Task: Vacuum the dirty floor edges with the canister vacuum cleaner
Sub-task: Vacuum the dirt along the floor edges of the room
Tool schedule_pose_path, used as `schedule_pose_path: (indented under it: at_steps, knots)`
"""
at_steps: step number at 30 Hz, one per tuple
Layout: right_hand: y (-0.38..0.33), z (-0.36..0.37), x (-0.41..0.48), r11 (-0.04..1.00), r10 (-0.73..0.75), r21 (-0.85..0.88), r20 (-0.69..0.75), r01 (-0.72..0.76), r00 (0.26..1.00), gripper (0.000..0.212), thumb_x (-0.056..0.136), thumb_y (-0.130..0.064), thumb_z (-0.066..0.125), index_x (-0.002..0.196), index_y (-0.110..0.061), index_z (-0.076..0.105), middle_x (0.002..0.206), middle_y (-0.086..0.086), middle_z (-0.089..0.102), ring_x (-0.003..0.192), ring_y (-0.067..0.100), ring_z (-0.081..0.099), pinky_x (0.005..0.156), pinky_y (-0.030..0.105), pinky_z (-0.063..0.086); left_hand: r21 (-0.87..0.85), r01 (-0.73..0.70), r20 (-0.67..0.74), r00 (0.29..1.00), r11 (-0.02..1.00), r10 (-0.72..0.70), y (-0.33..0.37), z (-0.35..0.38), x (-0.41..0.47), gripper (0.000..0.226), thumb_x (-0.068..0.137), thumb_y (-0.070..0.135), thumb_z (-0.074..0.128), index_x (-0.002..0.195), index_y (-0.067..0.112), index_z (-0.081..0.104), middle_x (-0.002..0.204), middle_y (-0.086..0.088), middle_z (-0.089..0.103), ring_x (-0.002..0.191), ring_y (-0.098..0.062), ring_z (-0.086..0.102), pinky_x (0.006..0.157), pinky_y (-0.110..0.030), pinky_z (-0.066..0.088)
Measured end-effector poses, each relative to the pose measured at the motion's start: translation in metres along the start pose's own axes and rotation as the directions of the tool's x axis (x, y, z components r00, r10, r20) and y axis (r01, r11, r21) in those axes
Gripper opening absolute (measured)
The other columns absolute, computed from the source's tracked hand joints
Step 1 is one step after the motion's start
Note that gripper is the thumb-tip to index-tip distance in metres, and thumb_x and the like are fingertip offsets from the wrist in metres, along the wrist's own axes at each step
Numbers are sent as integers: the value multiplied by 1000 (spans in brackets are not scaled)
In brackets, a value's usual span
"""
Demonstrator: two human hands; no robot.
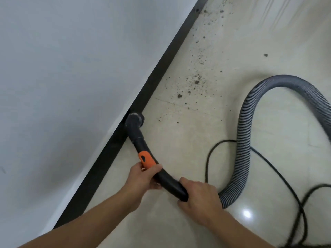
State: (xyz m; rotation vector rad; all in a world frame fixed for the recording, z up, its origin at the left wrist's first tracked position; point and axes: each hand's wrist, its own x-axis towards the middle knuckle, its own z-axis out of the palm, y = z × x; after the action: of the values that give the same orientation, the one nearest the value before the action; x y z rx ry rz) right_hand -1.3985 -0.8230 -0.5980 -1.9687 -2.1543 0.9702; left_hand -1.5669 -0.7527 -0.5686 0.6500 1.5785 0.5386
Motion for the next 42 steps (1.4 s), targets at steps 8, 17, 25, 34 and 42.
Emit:
schedule_pose_path:
  at_steps: [8,17,25,34,42]
  knots:
    - [8,15,-33,999,6,-40,69,-3,998,28,83,-37,54,109,-29,48,104,-2,67,97,26,63,68,33,34,-46,91,-15,996,995,-91,-43,9,-25,30,88,15,66,108,-6,58,97,-24,68,83,-35,68,64,-40,58]
    - [22,-24,-41,983,141,113,33,-144,989,24,78,-35,61,92,-30,43,85,-6,54,75,19,51,65,29,38,106,67,111,991,992,-79,11,57,-14,36,86,24,71,107,-2,56,107,-22,65,94,-33,66,70,-39,58]
    - [18,-11,-37,995,102,8,37,-103,994,29,77,-40,59,101,-26,50,97,-1,65,90,24,63,68,31,40,73,117,56,991,990,-121,-2,38,-14,46,84,21,74,116,-7,55,105,-23,66,86,-32,67,58,-35,57]
    - [20,-12,2,974,228,24,-89,-227,970,26,80,-39,58,99,-25,47,81,-5,54,75,21,57,62,30,38,82,14,104,994,997,-22,22,57,34,36,88,23,69,112,-1,56,109,-19,65,98,-34,65,75,-40,57]
    - [52,-61,71,922,382,127,-139,-366,914,23,78,-39,61,93,-28,48,80,-6,53,74,24,51,64,31,37,114,-92,147,986,989,75,91,120,99,37,86,27,71,108,0,59,95,-13,65,80,-26,62,65,-36,55]
